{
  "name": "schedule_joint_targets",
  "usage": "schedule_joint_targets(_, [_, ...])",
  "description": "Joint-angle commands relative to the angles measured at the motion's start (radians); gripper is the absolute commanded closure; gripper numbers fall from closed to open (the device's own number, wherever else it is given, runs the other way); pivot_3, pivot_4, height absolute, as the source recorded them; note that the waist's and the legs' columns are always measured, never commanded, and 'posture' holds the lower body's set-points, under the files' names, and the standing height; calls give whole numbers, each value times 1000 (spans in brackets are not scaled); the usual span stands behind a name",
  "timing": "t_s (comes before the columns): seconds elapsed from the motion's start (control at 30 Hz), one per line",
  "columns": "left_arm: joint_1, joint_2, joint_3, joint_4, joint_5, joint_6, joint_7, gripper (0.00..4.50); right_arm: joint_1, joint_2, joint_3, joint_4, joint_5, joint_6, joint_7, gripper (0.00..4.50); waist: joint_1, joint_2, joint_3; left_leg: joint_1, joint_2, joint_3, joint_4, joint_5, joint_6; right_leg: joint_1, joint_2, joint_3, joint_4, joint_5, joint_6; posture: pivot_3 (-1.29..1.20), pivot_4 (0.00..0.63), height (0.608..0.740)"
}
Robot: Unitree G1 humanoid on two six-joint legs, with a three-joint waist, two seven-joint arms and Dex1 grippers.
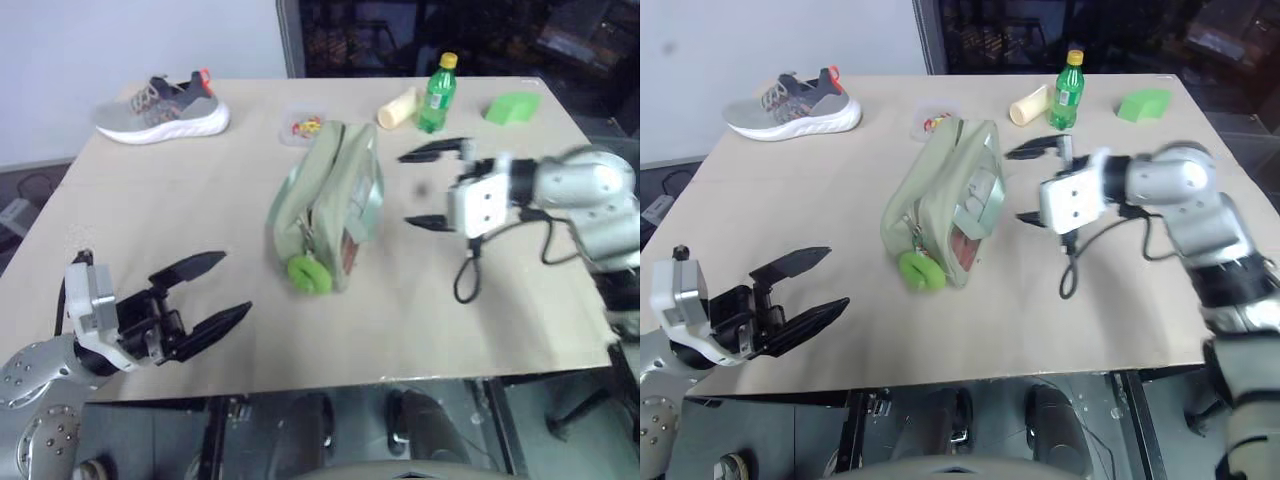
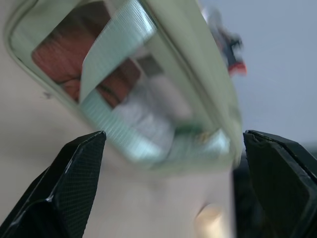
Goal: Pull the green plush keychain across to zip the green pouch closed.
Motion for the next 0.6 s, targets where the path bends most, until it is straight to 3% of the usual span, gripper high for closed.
schedule_joint_targets(0.03, [-4,-2,0,-3,6,-26,-1,26,-140,47,41,163,-112,-180,-61,0,1,0,0,0,0,0,0,0,0,0,0,0,0,0,0,0,150,740])
schedule_joint_targets(0.33, [48,-35,21,-38,21,-66,28,26,-372,156,149,543,-324,-467,-223,0,-1,0,0,0,1,7,0,3,-5,0,-1,0,0,1,-2,0,150,740])
schedule_joint_targets(0.6, [86,-62,13,-54,37,-108,56,3,-451,189,199,737,-465,-545,-382,244,-5,1,1,1,1,7,0,3,-6,-1,-1,2,4,1,-3,0,150,740])
